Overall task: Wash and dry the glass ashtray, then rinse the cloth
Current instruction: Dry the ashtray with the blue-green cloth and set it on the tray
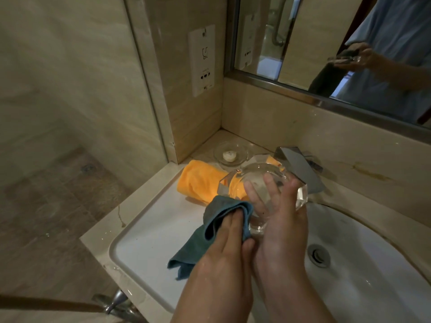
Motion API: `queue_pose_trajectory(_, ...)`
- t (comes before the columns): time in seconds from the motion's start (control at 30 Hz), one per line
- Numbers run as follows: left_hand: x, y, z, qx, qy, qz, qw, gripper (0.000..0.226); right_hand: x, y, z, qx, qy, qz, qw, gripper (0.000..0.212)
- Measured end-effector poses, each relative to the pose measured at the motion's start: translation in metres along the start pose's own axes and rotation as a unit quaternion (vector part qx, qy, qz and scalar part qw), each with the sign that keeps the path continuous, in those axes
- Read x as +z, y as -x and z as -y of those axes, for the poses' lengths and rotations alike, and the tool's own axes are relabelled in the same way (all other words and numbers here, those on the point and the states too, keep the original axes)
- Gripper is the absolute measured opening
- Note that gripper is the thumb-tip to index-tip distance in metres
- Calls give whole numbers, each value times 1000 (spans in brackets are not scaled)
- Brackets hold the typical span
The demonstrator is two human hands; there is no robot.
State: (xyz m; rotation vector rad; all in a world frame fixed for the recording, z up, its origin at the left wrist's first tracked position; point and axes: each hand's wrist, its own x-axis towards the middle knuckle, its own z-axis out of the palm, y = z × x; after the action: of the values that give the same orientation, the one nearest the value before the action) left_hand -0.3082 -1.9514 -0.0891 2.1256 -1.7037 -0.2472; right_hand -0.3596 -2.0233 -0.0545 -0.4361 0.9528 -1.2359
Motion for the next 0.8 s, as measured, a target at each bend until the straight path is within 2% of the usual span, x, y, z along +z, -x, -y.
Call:
queue_pose_trajectory(0.07, -4, -2, -1, -14, 22, 46, 999, 60, -1, 2, -1, 11, -14, 1, 1000, 37)
queue_pose_trajectory(0.2, -12, -8, 7, -41, 59, 24, 997, 59, -6, 5, -7, 23, -16, 7, 1000, 46)
queue_pose_trajectory(0.27, -18, -16, 13, -26, 63, -30, 997, 54, -7, 10, -10, 41, -20, 15, 999, 43)
queue_pose_trajectory(0.3, -20, -20, 17, -33, 106, -37, 993, 52, -8, 12, -11, 55, -25, 22, 998, 42)
queue_pose_trajectory(0.37, -24, -28, 25, -50, 142, -27, 988, 53, -11, 17, -13, 85, -18, 36, 996, 41)
queue_pose_trajectory(0.43, -34, -36, 32, -54, 186, -5, 981, 45, -13, 19, -14, 98, 4, 51, 994, 51)
queue_pose_trajectory(0.5, -42, -42, 40, -89, 274, 64, 956, 33, -15, 19, -12, 98, 20, 60, 993, 52)
queue_pose_trajectory(0.57, -48, -47, 49, -97, 353, 123, 923, 45, -17, 19, -8, 94, 33, 75, 992, 44)
queue_pose_trajectory(0.7, -55, -52, 59, -148, 509, 210, 821, 46, -16, 18, -1, 92, 68, 104, 988, 38)
queue_pose_trajectory(0.8, -57, -51, 61, -176, 590, 223, 756, 37, -15, 15, 3, 103, 75, 123, 984, 40)
